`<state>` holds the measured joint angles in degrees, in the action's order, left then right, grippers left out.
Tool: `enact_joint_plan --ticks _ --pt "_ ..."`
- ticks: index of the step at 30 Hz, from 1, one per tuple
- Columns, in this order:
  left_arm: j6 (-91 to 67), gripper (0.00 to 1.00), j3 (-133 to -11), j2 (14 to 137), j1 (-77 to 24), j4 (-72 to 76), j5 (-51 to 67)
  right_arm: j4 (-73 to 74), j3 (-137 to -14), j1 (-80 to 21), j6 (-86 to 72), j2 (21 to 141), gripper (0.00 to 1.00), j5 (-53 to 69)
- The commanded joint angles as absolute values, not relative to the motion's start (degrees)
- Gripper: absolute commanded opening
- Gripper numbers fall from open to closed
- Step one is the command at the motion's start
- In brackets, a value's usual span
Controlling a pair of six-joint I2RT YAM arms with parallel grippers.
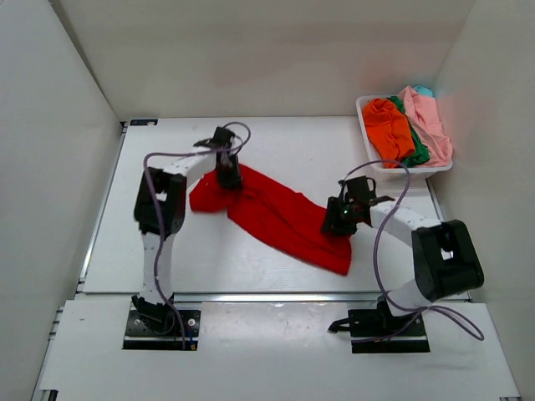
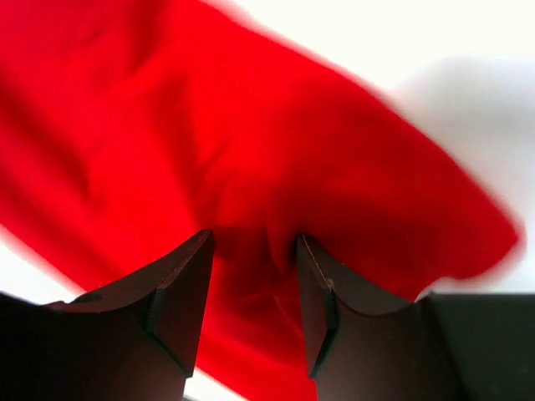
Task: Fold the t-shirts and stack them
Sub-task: Rotate the tshirt 90 degrees
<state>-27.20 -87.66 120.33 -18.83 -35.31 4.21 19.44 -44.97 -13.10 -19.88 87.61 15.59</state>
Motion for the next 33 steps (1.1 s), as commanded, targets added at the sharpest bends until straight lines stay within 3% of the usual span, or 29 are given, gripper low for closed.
enact_joint_plan --ticks 1,2,4,5,6,7,10,14,19,23,25,27,30,33 --pt "-22.2 0.38 -114.7 134.2 -18.3 -48.4 4.0 20.0 -37.5 -20.6 -31.0 83.5 0.41 15.9" --pt "-20.8 0.38 -122.0 141.6 -18.2 -51.7 2.5 17.4 -37.0 -24.9 -35.4 82.5 0.41 15.8" --pt "-21.0 0.38 -155.4 155.0 -16.7 -64.3 2.5 12.9 -34.0 -31.4 -42.7 79.5 0.4 13.4" --pt "-23.0 0.38 -160.7 161.1 -16.1 -65.3 5.7 8.7 -33.4 -35.6 -46.5 78.8 0.39 12.2" --pt "-24.6 0.37 -160.8 162.1 -14.4 -63.4 9.7 3.7 -31.3 -39.1 -48.9 77.8 0.38 12.5" --pt "-25.2 0.36 -151.7 160.7 -13.1 -58.2 11.6 2.5 -30.2 -40.8 -50.4 77.3 0.33 10.7" --pt "-23.4 0.39 -137.7 153.3 -14.5 -49.1 10.2 0.4 -30.3 -46.2 -51.5 79.3 0.33 9.4" --pt "-23.9 0.41 -153.8 159.5 -16.3 -52.9 11.7 -4.4 -31.1 -48.9 -45.8 84.8 0.36 13.3" --pt "-25.1 0.41 -142.0 154.9 -15.6 -43.7 12.9 -9.7 -33.5 -53.5 -42.0 89.7 0.36 19.4" --pt "-24.7 0.43 -159.5 158.7 -13.9 -49.7 18.9 -7.0 -39.1 -56.9 -33.9 88.8 0.38 15.8" --pt "-26.1 0.45 -162.1 154.1 -13.7 -49.7 23.6 -6.6 -40.4 -57.0 -30.9 86.2 0.39 13.2" --pt "-26.4 0.46 -158.6 146.4 -13.3 -47.8 26.5 -6.4 -41.6 -55.9 -27.6 83.0 0.4 11.9" --pt "-22.9 0.39 -143.0 129.9 -14.3 -47.1 24.4 -0.7 -45.2 -54.8 -20.8 79.7 0.44 4.2" --pt "-22.7 0.45 -103.1 107.3 -14.5 -35.7 18.8 7.3 -47.4 -51.3 -21.0 78.1 0.51 -3.9"
